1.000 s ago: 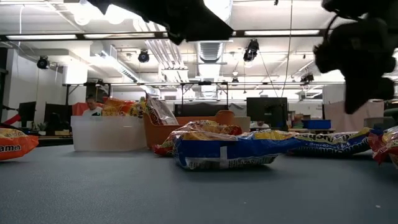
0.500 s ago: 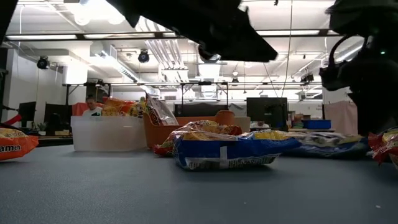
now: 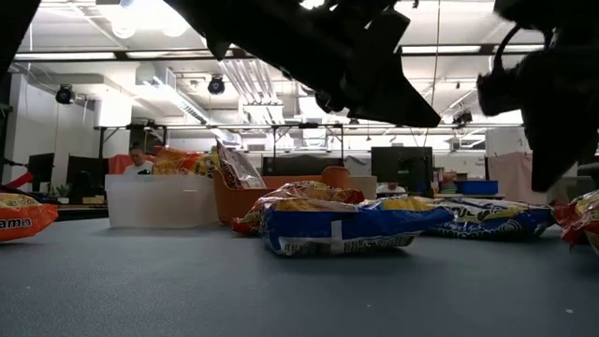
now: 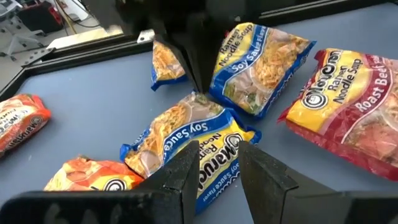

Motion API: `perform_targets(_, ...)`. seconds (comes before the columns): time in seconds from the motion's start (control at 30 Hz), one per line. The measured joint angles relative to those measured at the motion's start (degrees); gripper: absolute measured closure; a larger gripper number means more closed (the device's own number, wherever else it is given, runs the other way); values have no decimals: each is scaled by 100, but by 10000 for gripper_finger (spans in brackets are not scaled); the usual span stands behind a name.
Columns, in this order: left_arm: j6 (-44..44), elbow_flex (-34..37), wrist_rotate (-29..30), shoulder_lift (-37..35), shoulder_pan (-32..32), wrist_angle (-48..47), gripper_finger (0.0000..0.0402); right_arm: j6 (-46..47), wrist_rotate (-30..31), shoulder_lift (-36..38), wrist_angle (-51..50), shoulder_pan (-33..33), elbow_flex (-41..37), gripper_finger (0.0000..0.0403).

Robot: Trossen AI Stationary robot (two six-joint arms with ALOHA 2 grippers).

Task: Sort Maruchan noodles
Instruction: Put the blue noodle pack into the gray bin

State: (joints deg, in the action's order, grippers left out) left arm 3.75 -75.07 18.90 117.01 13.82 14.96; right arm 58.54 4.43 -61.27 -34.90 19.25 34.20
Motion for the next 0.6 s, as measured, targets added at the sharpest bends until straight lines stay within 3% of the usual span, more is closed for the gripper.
perform_targets(0.23,-118,-97,5,289,-12,232,308,-4,185,626,-119,-13,-20,394)
perform_targets(0.43,-34,-383,4,653,-23,251,308,1,180,683,-144,-150,-26,390)
perform_targets(0.6,14,-598,6,860,-68,191,308,-112,131,681,-249,-405,-24,348)
